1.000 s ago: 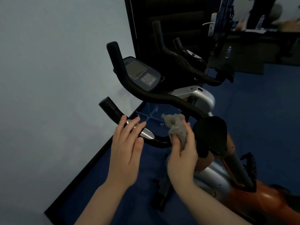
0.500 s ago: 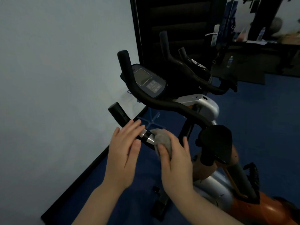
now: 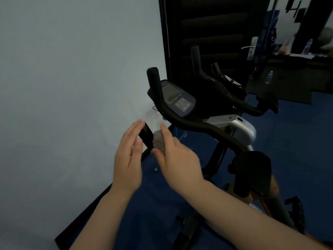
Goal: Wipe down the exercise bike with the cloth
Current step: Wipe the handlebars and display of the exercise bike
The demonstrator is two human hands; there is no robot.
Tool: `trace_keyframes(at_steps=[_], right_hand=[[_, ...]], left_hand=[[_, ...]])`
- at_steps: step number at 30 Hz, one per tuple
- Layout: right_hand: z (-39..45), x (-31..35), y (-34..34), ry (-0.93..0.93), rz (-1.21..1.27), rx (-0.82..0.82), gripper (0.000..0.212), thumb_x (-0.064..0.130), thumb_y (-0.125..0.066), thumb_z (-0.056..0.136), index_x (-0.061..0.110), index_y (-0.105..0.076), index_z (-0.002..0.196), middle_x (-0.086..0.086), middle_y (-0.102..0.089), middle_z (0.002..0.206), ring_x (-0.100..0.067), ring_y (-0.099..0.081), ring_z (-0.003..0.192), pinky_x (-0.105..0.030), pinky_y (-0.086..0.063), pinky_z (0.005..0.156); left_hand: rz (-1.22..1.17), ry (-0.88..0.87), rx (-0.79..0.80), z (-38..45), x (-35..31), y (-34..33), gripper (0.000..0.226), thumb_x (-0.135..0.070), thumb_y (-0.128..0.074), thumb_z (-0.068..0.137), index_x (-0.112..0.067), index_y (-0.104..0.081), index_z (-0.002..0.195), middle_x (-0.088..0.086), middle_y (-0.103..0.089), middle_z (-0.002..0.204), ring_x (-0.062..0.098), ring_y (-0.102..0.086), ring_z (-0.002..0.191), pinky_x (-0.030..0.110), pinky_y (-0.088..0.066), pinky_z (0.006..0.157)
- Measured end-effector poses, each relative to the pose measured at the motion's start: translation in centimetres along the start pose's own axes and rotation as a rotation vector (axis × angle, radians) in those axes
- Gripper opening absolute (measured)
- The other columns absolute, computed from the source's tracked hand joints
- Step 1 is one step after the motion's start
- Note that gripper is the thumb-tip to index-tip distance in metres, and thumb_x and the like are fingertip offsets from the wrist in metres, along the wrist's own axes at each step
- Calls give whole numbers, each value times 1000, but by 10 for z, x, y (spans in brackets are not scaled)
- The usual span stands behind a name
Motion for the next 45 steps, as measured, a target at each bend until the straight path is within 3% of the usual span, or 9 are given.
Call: trace_keyframes(at_steps=[11, 16, 23, 26, 29, 32, 37, 42, 45], right_hand=[[8, 8, 7, 82, 339, 113, 54, 31, -51, 100, 25, -26, 147, 0, -47, 139, -18, -54, 114, -34, -48, 89], [36, 14, 12, 44, 476, 139, 45, 28, -49, 101, 24, -30, 142, -2, -55, 130, -22, -60, 106, -36, -49, 84], [44, -31, 36, 281, 361, 562, 54, 33, -46, 102, 27, -24, 151, -4, -60, 126, -19, -60, 108, -29, -46, 85], [48, -60, 51, 357, 354, 804, 55, 44, -39, 102, 28, -24, 152, -1, -60, 131, -11, -59, 112, -27, -48, 95], [49, -88, 62, 412, 314, 942, 48, 44, -44, 100, 27, -41, 144, 4, -64, 123, -8, -60, 110, -27, -48, 94], [45, -110, 67, 445, 291, 1009, 36, 39, -55, 97, 21, -56, 128, 9, -68, 101, -6, -64, 94, -32, -50, 85], [60, -142, 87, 806, 17, 964, 36, 33, -65, 91, 34, -56, 126, 18, -63, 110, 6, -54, 95, -18, -45, 81], [72, -163, 89, 916, -160, 782, 34, 41, -57, 92, 36, -52, 126, 11, -62, 116, -12, -51, 118, -33, -43, 98], [66, -155, 72, 979, -47, 770, 40, 43, -51, 97, 31, -49, 135, 9, -65, 121, -10, -51, 123, -23, -3, 120]], left_hand=[[-145, 87, -41, -3, -4, -2, 41, -22, -33, 103, -20, -48, 141, -12, -47, 147, -1, -39, 136, 10, -30, 108], [-193, 118, -124, -4, -7, -10, 38, -23, -33, 102, -26, -50, 136, -10, -50, 144, 2, -41, 136, 9, -32, 105], [-134, 156, -220, -3, -15, -23, 34, -29, -34, 103, -37, -48, 133, -15, -45, 147, -2, -37, 137, 8, -28, 108], [-75, 171, -265, -8, -21, -43, 41, -29, -33, 103, -36, -33, 143, -17, -27, 156, -4, -22, 144, 8, -19, 112], [44, 166, -283, -18, -26, -70, 51, -32, -31, 104, -25, -20, 154, -16, -4, 162, 1, -3, 149, 16, -6, 119], [196, 155, -230, -32, -33, -95, 54, -39, -26, 103, -22, -20, 154, -15, -3, 163, 6, 4, 150, 23, 1, 121], [372, 186, -244, -48, -36, -122, 47, -38, -24, 104, -25, -35, 148, -12, -24, 160, 9, -2, 151, 48, -9, 122], [492, 187, -309, -48, -35, -129, 43, -31, -28, 104, -17, -52, 137, -7, -38, 151, 9, -9, 150, 48, -20, 120], [519, 200, -342, -46, -33, -128, 42, -29, -30, 103, -15, -58, 132, -6, -41, 149, 10, -11, 150, 44, -21, 119]])
Point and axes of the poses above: each hand's wrist, its own z-axis towards the middle knuckle, its own y-axis out of the back of the hand, x = y × z, the point moved 1 cm from there along z, towards the middle knuckle
